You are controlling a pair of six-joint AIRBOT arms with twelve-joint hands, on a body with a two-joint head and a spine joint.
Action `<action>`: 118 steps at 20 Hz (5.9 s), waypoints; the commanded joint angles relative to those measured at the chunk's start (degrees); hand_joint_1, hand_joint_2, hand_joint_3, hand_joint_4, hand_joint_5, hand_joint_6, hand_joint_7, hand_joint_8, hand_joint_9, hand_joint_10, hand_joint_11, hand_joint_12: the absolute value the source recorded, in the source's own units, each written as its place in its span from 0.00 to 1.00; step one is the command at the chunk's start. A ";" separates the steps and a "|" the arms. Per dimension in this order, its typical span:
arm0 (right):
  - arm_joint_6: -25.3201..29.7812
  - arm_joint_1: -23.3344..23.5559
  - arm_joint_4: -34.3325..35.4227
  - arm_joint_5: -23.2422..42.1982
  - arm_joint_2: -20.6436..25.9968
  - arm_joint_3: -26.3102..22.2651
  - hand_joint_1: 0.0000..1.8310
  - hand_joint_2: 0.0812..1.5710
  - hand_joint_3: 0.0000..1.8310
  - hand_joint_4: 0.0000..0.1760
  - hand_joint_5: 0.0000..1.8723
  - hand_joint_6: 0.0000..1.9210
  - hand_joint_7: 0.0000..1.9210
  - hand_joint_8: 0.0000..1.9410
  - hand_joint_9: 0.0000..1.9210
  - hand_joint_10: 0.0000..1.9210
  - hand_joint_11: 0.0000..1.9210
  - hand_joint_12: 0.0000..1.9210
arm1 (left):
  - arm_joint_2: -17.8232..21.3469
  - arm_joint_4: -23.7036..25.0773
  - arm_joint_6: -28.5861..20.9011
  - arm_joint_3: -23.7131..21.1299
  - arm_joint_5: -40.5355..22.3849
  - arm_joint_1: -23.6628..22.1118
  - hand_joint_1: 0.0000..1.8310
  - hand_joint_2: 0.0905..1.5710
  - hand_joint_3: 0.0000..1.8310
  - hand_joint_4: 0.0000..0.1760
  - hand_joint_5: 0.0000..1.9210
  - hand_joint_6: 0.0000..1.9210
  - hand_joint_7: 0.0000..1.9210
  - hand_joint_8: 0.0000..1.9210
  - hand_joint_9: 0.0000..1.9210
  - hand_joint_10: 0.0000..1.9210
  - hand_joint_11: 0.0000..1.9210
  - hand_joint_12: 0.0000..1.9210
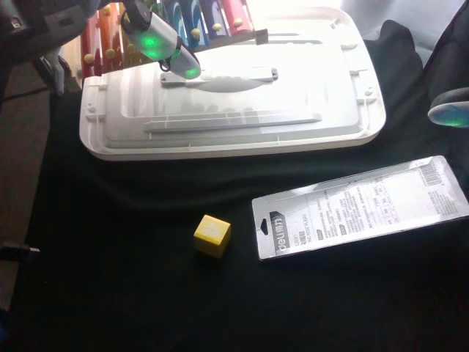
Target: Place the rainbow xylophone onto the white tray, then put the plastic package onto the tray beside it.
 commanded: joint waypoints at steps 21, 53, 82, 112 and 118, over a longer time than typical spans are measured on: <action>1.19 0.72 0.85 7.81 -0.92 0.67 0.61 0.37 0.01 0.79 0.20 0.00 0.19 0.17 0.07 0.39 0.00 0.35 | -8.91 -6.71 -0.93 11.27 2.68 4.57 0.81 0.71 0.00 0.00 0.39 0.33 0.41 0.67 0.44 0.66 0.25 0.53; 1.20 0.74 0.62 8.31 -1.03 0.68 0.61 0.37 0.00 0.70 0.16 0.04 0.16 0.21 0.17 0.11 0.02 0.34 | -7.71 -4.01 -0.95 7.47 1.17 3.94 0.63 0.47 0.00 0.29 0.11 0.00 0.16 0.00 0.17 0.00 0.00 0.38; 11.43 10.10 -23.93 -16.19 9.04 0.99 0.49 0.24 0.00 0.93 0.00 0.00 0.10 0.00 0.05 0.00 0.00 0.22 | 17.53 -2.21 14.76 -21.56 -2.37 -3.94 0.43 0.39 0.00 1.00 0.00 0.00 0.00 0.00 0.00 0.00 0.00 0.00; 39.03 26.24 -80.90 -41.87 4.87 3.83 0.39 0.38 0.00 0.34 0.00 0.00 0.03 0.00 0.06 0.00 0.00 0.38 | 21.02 -9.27 24.90 -27.23 -1.28 1.18 0.39 0.42 0.00 1.00 0.00 0.00 0.00 0.00 0.02 0.00 0.02 0.02; 40.35 26.19 -82.92 -42.67 4.71 3.51 0.35 0.39 0.00 0.45 0.00 0.00 0.00 0.00 0.02 0.00 0.00 0.42 | 21.27 -10.82 24.90 -27.32 -1.89 2.36 0.39 0.45 0.01 0.68 0.00 0.00 0.00 0.00 0.02 0.00 0.02 0.03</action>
